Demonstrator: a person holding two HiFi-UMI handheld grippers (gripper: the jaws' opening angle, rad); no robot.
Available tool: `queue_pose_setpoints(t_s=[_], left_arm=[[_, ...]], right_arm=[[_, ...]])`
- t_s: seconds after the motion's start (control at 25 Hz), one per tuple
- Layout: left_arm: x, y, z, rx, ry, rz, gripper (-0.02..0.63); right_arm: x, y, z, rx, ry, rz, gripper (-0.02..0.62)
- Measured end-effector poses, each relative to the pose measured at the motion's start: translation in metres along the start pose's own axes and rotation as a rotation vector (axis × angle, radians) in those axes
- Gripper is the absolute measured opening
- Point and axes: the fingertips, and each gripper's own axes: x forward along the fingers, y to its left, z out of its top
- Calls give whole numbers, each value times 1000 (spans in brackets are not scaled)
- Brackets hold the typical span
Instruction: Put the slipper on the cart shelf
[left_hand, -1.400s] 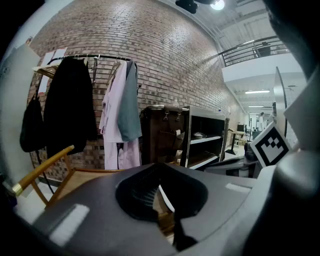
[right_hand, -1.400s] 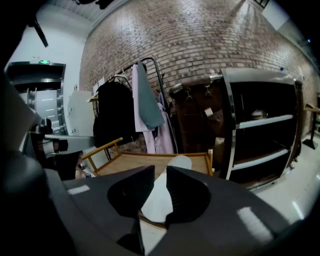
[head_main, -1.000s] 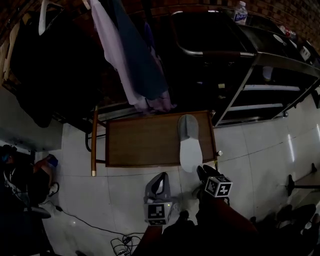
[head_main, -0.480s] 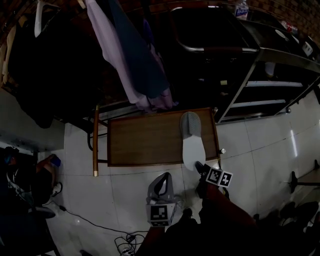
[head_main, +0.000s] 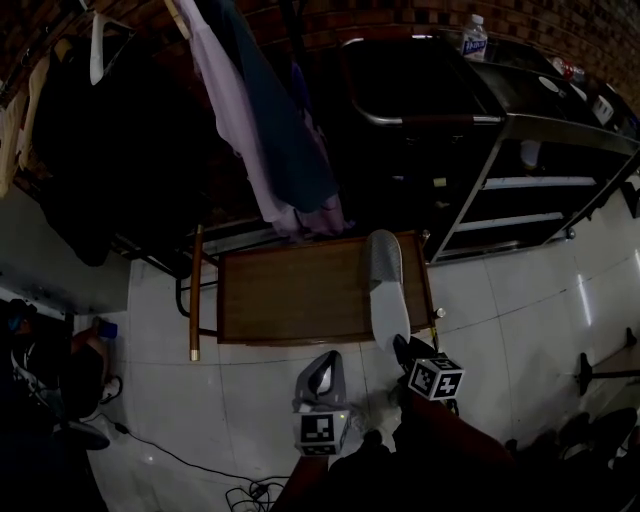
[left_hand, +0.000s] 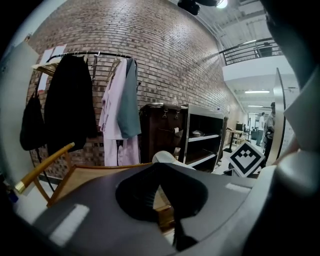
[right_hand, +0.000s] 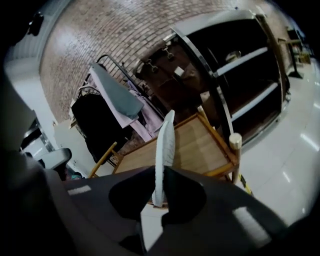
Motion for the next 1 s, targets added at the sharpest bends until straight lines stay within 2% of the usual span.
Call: queue_pose_setpoints(t_s=[0.12, 0.28, 0.4, 0.76, 1.0], left_arm=[[-2, 3, 2, -5, -15, 2, 14], [-6, 9, 18, -91, -58, 13, 14], [-8, 12, 32, -83, -98, 15, 14], [-24, 17, 77, -64, -210, 17, 14], [-33, 7, 98, -35, -258, -2, 15]], right_arm=[[-19, 18, 19, -177, -71, -14, 38], [-52, 47, 48, -364, -224, -26, 38], [-78, 74, 74, -468, -334, -30, 38], [-141, 129, 143, -584, -596, -40, 40], [-162, 147, 152, -613, -626, -50, 40]])
